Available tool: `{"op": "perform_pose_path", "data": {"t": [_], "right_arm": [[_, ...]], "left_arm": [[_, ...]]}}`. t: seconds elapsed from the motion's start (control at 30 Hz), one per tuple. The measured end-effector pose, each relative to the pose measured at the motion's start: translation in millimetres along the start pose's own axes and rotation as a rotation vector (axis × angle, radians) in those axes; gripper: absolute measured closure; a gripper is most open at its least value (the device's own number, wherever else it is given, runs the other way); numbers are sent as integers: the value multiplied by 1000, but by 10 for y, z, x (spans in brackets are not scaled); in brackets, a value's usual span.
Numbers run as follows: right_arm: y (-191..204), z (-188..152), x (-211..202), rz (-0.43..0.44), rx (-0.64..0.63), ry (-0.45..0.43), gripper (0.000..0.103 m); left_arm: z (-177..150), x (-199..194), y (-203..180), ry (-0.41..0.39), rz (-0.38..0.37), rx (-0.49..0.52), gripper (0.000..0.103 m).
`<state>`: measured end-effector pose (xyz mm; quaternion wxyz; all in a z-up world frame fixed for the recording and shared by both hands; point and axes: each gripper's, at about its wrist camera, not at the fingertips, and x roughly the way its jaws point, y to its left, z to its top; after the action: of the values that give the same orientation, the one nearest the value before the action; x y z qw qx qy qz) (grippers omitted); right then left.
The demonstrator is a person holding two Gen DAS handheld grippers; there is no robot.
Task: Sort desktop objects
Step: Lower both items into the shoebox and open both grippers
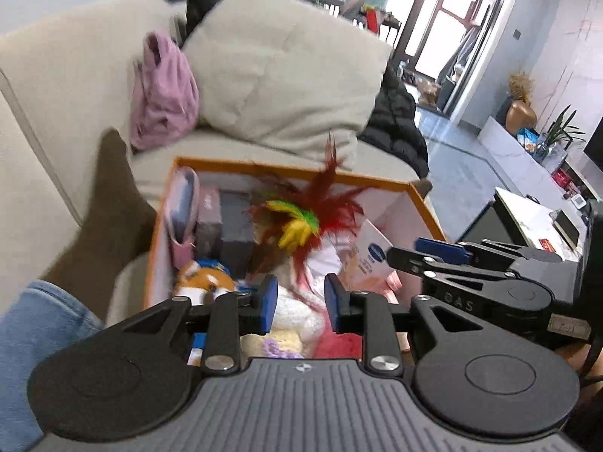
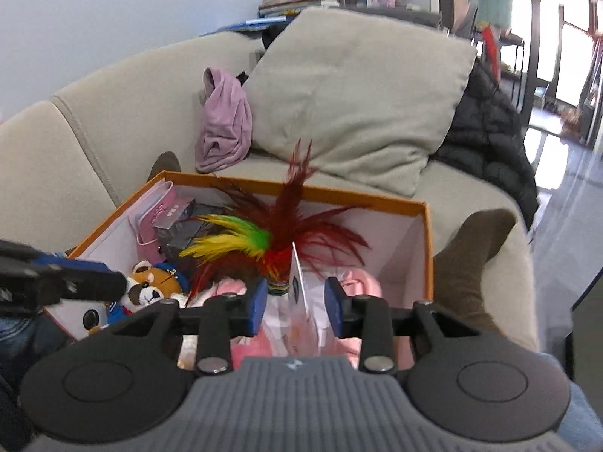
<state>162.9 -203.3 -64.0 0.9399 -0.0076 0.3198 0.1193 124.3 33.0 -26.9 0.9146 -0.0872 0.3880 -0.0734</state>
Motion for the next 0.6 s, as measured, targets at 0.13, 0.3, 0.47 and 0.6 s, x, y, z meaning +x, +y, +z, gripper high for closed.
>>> {"op": "perform_pose_path", "data": {"t": [0.13, 0.3, 0.47, 0.6], "right_arm": [[87, -41, -222, -22, -15, -72, 56], [205, -109, -466, 1, -32, -145, 50], [273, -183, -626, 42, -1, -192, 43], [272, -260, -587, 67, 58, -170, 34]], "left_arm": [[-71, -237, 5, -100, 64, 32, 52], [-185, -365, 22, -202, 99, 13, 41], [-240, -272, 56, -227, 151, -6, 22], [-254, -95, 137, -215, 160, -39, 22]]}}
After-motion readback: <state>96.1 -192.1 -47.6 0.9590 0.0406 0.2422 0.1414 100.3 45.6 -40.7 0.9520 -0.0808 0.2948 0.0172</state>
